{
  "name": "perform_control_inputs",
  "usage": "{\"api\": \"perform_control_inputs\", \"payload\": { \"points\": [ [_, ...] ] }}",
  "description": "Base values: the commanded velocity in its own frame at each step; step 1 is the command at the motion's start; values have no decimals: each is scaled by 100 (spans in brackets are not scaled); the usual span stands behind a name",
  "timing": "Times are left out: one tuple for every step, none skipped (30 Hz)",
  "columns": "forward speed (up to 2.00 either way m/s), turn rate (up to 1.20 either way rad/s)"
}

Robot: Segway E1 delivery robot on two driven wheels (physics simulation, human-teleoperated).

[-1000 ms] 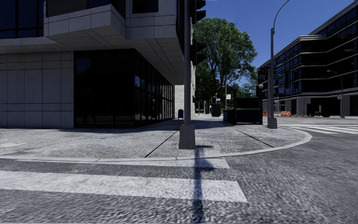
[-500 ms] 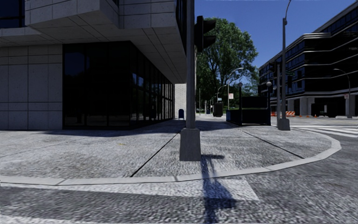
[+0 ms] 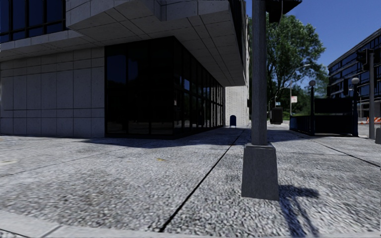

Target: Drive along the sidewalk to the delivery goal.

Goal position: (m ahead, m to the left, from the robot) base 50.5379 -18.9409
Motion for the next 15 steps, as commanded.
{"api": "perform_control_inputs", "payload": {
  "points": [
    [187,0],
    [187,0],
    [187,0],
    [187,0],
    [187,0],
    [187,0],
    [187,0],
    [187,0],
    [187,0],
    [187,0],
    [187,0],
    [187,0],
    [187,0],
    [187,0],
    [187,0]
  ]
}}
